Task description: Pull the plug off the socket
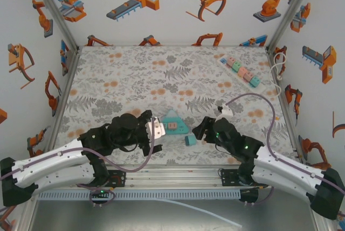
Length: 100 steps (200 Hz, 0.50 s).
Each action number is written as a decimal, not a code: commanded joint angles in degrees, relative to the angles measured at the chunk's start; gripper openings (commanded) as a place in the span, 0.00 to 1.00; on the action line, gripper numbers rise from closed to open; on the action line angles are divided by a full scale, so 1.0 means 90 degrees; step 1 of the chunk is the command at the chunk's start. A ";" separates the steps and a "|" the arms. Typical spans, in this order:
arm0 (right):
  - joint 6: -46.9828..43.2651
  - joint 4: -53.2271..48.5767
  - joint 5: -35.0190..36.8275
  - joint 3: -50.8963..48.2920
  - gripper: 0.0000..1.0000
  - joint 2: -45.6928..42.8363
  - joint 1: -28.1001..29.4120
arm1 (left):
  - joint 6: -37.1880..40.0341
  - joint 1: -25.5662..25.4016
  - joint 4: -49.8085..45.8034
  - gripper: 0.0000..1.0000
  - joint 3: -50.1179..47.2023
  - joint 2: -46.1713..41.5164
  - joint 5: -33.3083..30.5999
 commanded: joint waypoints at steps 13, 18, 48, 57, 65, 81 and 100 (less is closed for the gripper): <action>-0.3245 -0.0081 0.0376 0.0960 0.65 -0.0170 0.0031 | -0.0177 0.0255 0.1266 0.97 -0.0319 0.0122 -0.0754; -0.3663 -0.0043 0.0325 0.1091 0.64 -0.0123 0.0031 | -0.0331 0.0353 0.1374 0.97 -0.0302 0.0165 -0.0815; -0.6349 0.0213 -0.0620 0.1731 0.64 0.0284 0.0032 | -0.1484 0.1304 0.2006 0.97 -0.0203 0.0531 -0.0464; -0.7163 0.0333 -0.1151 0.1786 0.64 0.0419 0.0032 | -0.1875 0.1610 0.2155 0.97 -0.0151 0.0721 -0.0356; -0.7881 0.0377 -0.1692 0.1825 0.64 0.0543 0.0032 | -0.2320 0.1929 0.2210 0.97 -0.0066 0.0918 -0.0203; -0.9174 0.0355 -0.2692 0.1885 0.64 0.0794 0.0032 | -0.3285 0.2604 0.2068 0.97 0.0204 0.1493 0.0114; -1.0202 0.0427 -0.3389 0.1892 0.65 0.1103 0.0036 | -0.4005 0.3159 0.1838 0.97 0.0577 0.2240 0.0539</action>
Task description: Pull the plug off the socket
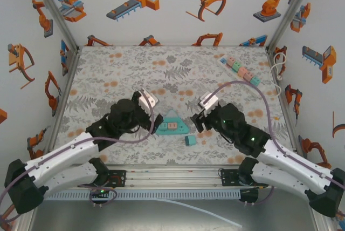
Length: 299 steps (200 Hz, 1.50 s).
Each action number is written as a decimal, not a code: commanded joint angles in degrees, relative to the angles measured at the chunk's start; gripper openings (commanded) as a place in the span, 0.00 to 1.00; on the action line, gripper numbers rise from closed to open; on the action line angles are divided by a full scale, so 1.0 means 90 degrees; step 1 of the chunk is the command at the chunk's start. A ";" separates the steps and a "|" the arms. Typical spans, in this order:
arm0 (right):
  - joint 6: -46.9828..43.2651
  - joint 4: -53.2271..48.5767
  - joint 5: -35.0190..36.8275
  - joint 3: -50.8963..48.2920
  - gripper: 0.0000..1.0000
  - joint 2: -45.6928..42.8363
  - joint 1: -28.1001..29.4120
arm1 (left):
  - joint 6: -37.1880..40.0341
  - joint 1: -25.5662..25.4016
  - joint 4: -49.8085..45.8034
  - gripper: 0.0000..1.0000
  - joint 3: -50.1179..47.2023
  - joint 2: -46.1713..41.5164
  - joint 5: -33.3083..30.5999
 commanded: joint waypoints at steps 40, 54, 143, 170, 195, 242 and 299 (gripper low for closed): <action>-0.2900 0.0136 -0.1968 0.0475 0.64 0.1334 0.0042 | -0.1865 0.0858 0.0361 0.99 0.0756 0.1712 0.1343; -0.2915 0.0135 -0.2072 0.0572 0.63 0.1709 0.0042 | -0.1934 0.0954 0.0513 0.99 0.0808 0.1970 0.1713; -0.2658 0.1417 -0.2297 0.0557 0.58 0.3492 0.0052 | -0.1933 0.1077 0.0723 0.91 0.0936 0.3121 0.2767; -0.2638 0.1411 -0.2345 0.0658 0.49 0.3845 0.0052 | -0.1863 0.1078 0.0634 0.84 0.0922 0.3274 0.2909; -0.2637 0.1440 -0.2327 0.0678 0.39 0.3980 0.0053 | -0.1862 0.1085 0.0592 0.77 0.0884 0.3409 0.3017; -0.2637 0.1422 -0.2279 0.0629 0.34 0.3982 0.0052 | -0.1897 0.0998 0.0524 0.68 0.0848 0.3796 0.3434; -0.2610 0.1390 -0.2189 0.0606 0.31 0.3962 0.0051 | -0.1538 0.0780 0.0006 0.61 0.0748 0.3937 0.2922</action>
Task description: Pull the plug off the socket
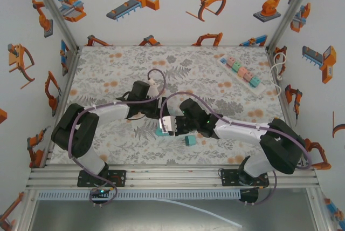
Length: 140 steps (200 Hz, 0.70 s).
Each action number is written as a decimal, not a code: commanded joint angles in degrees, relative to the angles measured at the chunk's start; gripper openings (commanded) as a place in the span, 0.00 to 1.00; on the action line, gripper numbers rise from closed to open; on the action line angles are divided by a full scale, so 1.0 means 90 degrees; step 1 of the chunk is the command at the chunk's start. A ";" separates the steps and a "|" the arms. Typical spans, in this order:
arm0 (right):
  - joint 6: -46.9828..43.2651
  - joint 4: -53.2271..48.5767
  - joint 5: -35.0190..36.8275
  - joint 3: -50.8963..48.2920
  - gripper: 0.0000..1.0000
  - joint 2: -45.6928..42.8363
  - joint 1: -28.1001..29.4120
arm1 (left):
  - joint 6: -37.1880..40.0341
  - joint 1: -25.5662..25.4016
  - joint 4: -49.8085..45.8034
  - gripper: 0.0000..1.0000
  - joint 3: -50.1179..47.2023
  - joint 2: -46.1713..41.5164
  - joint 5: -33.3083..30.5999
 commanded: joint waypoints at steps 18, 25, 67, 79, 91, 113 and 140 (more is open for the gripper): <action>0.0073 0.0100 0.0023 0.0128 0.31 -0.0028 0.0045 | 0.0478 -0.0183 -0.0653 0.59 -0.0076 0.0131 -0.0527; 0.0078 0.0094 0.0032 0.0142 0.31 -0.0028 0.0040 | 0.0558 -0.0228 -0.0758 0.58 -0.0050 0.0168 -0.0651; 0.0137 0.0081 0.0023 0.0202 0.30 -0.0158 0.0044 | 0.0802 -0.0425 -0.1037 0.53 -0.0029 0.0325 -0.1337; 0.0180 0.0134 0.0005 0.0197 0.30 -0.0215 0.0044 | 0.0817 -0.0443 -0.1047 0.53 -0.0048 0.0368 -0.1480; 0.0222 0.0215 -0.0025 0.0175 0.28 -0.0295 0.0044 | 0.0835 -0.0457 -0.1044 0.53 -0.0067 0.0426 -0.1642; 0.0274 0.0306 -0.0052 0.0144 0.26 -0.0437 0.0044 | 0.0814 -0.0452 -0.0986 0.52 -0.0112 0.0489 -0.1763; 0.0331 0.0324 -0.0108 0.0139 0.23 -0.0619 0.0046 | 0.0773 -0.0459 -0.0899 0.52 -0.0127 0.0547 -0.1747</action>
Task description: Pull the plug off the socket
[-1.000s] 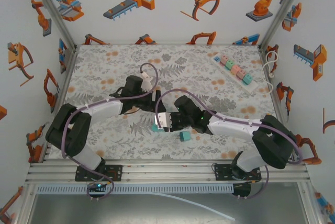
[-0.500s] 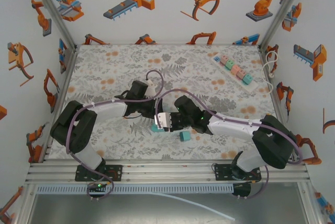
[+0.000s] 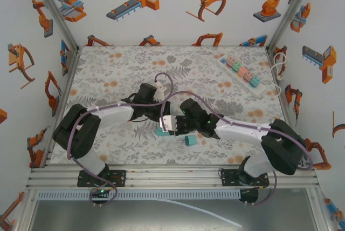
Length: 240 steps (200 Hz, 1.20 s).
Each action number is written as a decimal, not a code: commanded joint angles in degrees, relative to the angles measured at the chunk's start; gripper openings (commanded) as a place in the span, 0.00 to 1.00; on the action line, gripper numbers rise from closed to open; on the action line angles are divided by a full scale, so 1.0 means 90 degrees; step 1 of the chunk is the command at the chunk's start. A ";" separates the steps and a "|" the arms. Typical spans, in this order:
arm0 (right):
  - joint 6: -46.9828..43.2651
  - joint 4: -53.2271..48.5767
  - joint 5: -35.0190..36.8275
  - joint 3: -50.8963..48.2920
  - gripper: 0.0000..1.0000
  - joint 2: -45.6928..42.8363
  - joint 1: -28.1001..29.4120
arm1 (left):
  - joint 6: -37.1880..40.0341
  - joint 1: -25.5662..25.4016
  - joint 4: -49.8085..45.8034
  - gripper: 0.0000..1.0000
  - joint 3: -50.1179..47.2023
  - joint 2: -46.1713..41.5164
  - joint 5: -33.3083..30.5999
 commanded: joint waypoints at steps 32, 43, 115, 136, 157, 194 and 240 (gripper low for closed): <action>0.0213 0.0409 -0.0211 0.0097 0.20 -0.0743 0.0040 | 0.0409 0.0013 -0.0604 0.52 -0.0290 0.0494 -0.1150; 0.0223 0.0414 -0.0203 0.0054 0.20 -0.0821 0.0040 | 0.0427 0.0013 -0.0629 0.52 -0.0279 0.0501 -0.1142; 0.0350 0.0606 0.0118 -0.0265 0.37 -0.1051 0.0040 | 0.0401 0.0014 -0.0648 0.52 -0.0214 0.0406 -0.1038; 0.0341 0.0578 0.0305 -0.0339 0.60 -0.0863 0.0040 | 0.0422 0.0010 -0.0670 0.52 -0.0178 0.0374 -0.1012; 0.0312 0.0381 0.0093 -0.0279 0.61 -0.0636 0.0039 | 0.0438 0.0015 -0.0693 0.52 -0.0173 0.0385 -0.1039; 0.0253 0.0209 0.0119 -0.0051 0.53 -0.0061 0.0041 | 0.0399 -0.0002 -0.0674 0.52 -0.0173 0.0399 -0.1003; 0.0242 0.0248 0.0227 0.0063 0.41 0.0364 0.0039 | 0.0417 0.0012 -0.0706 0.52 -0.0163 0.0399 -0.1052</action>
